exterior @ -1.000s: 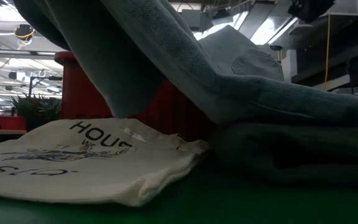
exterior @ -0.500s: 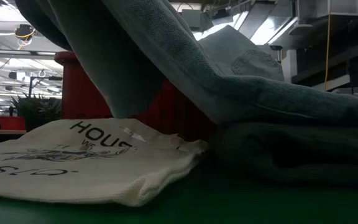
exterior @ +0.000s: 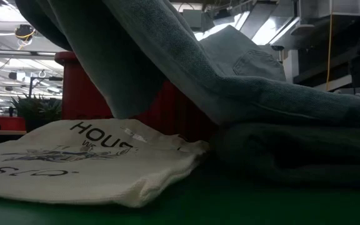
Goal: Fold Laundry from Bin
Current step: Fold the light blue jeans
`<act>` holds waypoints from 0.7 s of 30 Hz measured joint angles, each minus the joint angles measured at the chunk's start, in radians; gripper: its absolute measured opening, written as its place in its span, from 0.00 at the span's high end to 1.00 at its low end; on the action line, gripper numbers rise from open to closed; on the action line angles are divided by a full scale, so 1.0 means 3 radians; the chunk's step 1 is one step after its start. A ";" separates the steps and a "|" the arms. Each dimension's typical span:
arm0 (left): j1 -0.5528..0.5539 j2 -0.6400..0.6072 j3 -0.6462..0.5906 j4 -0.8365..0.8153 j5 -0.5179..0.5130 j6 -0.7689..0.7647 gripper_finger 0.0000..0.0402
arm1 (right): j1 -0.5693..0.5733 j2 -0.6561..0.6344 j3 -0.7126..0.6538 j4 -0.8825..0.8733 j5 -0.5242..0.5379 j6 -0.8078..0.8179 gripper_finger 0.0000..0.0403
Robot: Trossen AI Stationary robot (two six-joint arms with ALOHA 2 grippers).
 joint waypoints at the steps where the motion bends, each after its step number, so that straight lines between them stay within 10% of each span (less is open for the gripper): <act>1: 0.0000 0.0000 0.0000 0.0000 0.0000 -0.0001 1.00 | -0.0002 0.0052 0.0000 0.0026 -0.0004 0.0028 0.60; 21: 0.0000 0.0000 0.0000 -0.0003 -0.0001 0.0007 1.00 | -0.0002 0.0195 0.0000 0.0719 0.0552 -0.0103 0.60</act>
